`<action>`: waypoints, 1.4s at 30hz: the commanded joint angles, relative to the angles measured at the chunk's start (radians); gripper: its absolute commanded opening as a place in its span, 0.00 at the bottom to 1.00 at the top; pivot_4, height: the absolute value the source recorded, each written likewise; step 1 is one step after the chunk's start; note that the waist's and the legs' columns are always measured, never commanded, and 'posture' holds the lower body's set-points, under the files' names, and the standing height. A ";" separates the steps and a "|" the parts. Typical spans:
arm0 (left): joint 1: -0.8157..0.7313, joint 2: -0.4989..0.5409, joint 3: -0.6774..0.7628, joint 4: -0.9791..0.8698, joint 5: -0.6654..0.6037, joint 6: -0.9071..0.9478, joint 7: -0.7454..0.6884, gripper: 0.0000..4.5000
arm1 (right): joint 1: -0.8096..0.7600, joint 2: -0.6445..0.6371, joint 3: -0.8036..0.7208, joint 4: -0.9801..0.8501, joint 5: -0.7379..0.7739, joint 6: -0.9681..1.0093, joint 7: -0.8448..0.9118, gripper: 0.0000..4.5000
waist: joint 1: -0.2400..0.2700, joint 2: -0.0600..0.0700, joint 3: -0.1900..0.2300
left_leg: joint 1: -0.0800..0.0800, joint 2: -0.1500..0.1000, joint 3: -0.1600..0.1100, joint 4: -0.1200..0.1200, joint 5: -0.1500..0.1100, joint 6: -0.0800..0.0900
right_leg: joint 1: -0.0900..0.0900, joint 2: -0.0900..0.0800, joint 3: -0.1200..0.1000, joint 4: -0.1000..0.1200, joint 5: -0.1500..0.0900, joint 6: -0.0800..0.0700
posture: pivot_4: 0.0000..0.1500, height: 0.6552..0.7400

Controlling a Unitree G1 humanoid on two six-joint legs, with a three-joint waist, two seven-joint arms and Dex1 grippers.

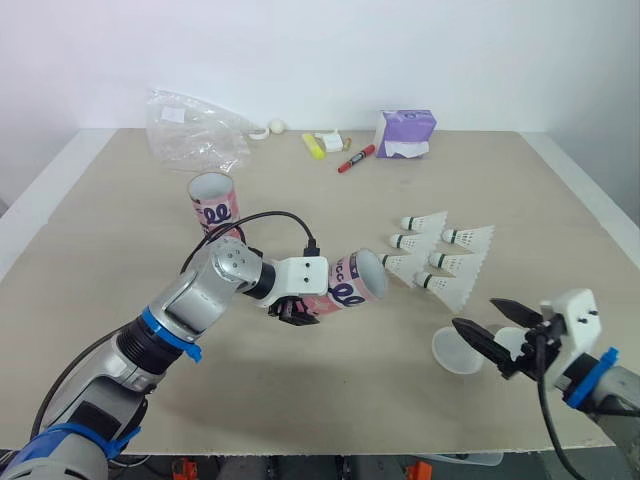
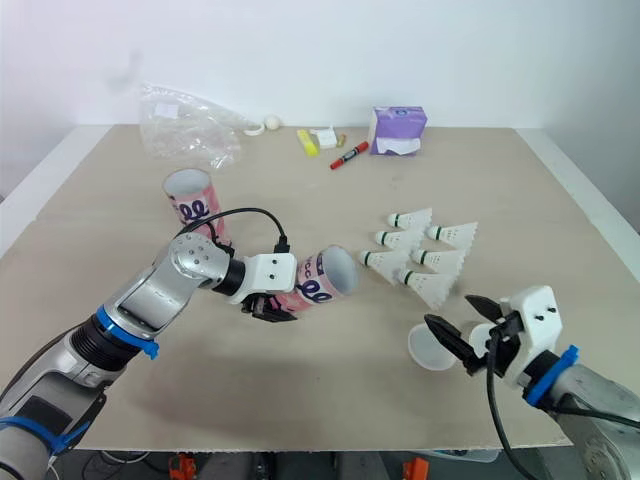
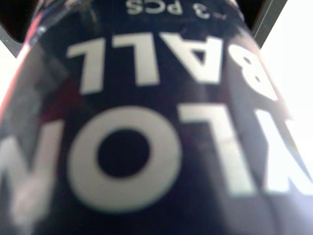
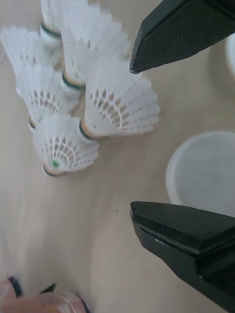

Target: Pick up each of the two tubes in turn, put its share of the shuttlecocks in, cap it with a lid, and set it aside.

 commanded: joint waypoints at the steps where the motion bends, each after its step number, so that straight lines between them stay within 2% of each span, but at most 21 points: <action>1: 0.013 0.003 -0.036 -0.006 0.011 0.020 -0.010 0.64 | -0.038 0.001 0.032 0.012 -0.012 0.005 -0.008 1.00 | 0.000 0.000 0.000 | 0.000 0.000 0.000 0.000 0.000 0.000 | 0.000 0.000 0.000 0.000 0.000 0.000 | 1.00 1.00; 13: 0.024 0.001 -0.042 -0.040 0.007 0.049 0.003 0.64 | -0.182 0.046 0.092 0.087 -0.007 0.086 -0.086 1.00 | 0.001 0.000 0.000 | -0.001 0.000 0.000 0.000 -0.001 0.001 | 0.000 0.000 0.000 0.000 -0.002 0.001 | 1.00 1.00; 14: 0.025 0.000 -0.043 -0.039 0.008 0.047 0.005 0.64 | -0.188 0.050 0.094 0.089 -0.009 0.089 -0.090 0.88 | 0.000 0.000 0.000 | -0.001 0.000 0.000 0.000 -0.001 0.001 | 0.000 0.000 0.000 0.000 -0.002 0.001 | 1.00 1.00; 15: 0.025 0.000 -0.043 -0.039 0.009 0.047 0.006 0.64 | -0.193 0.052 0.097 0.091 -0.012 0.092 -0.094 0.83 | 0.000 0.000 0.000 | -0.001 0.000 0.000 0.000 -0.001 0.001 | 0.000 0.000 0.000 0.000 -0.002 0.001 | 1.00 1.00; 20: 0.031 0.000 -0.045 -0.043 0.012 0.046 0.011 0.64 | -0.213 0.061 0.105 0.105 -0.029 0.099 -0.114 0.29 | 0.000 0.000 0.000 | -0.001 0.000 0.000 0.000 -0.001 0.001 | 0.000 0.000 0.001 0.000 -0.002 0.001 | 1.00 1.00; 21: 0.032 -0.001 -0.046 -0.044 0.012 0.047 0.012 0.64 | -0.212 0.061 0.105 0.106 -0.031 0.098 -0.115 0.25 | 0.000 0.000 0.000 | -0.001 0.000 0.000 0.000 -0.001 0.001 | 0.000 0.000 0.001 0.000 -0.002 0.001 | 1.00 1.00; 23: 0.036 -0.001 -0.046 -0.046 0.013 0.046 0.014 0.64 | -0.209 0.060 0.104 0.105 -0.037 0.095 -0.117 0.05 | 0.000 0.000 0.000 | -0.001 0.000 0.000 0.000 -0.001 0.001 | 0.000 0.000 0.001 0.000 -0.002 0.001 | 1.00 1.00; 24: 0.037 -0.002 -0.046 -0.047 0.014 0.046 0.014 0.64 | -0.207 0.058 0.104 0.103 -0.041 0.092 -0.117 0.01 | 0.000 0.000 0.000 | -0.001 0.000 0.000 0.000 -0.001 0.001 | 0.000 0.000 0.001 0.000 -0.002 0.001 | 1.00 1.00; 34: 0.037 -0.009 -0.053 -0.034 0.015 0.031 0.019 0.64 | -0.161 0.022 0.043 0.043 -0.063 0.076 -0.106 0.01 | 0.002 0.001 0.000 | -0.001 -0.001 0.000 0.000 -0.001 0.001 | 0.000 0.000 0.001 0.000 -0.002 0.001 | 1.00 1.00; 39: 0.029 -0.017 -0.054 -0.012 0.015 0.018 0.014 0.64 | -0.105 -0.128 -0.048 -0.063 -0.083 0.024 0.012 0.01 | 0.001 0.002 -0.001 | -0.002 -0.003 0.000 0.000 -0.001 0.001 | 0.000 -0.001 0.002 0.000 -0.003 0.003 | 1.00 1.00; 42: 0.021 -0.022 -0.054 0.009 0.016 0.006 0.011 0.64 | -0.101 -0.249 -0.087 -0.105 -0.148 -0.088 0.129 0.01 | 0.002 0.002 -0.001 | 0.000 -0.003 -0.001 0.000 -0.001 0.001 | 0.002 0.000 0.003 0.000 -0.003 0.003 | 1.00 1.00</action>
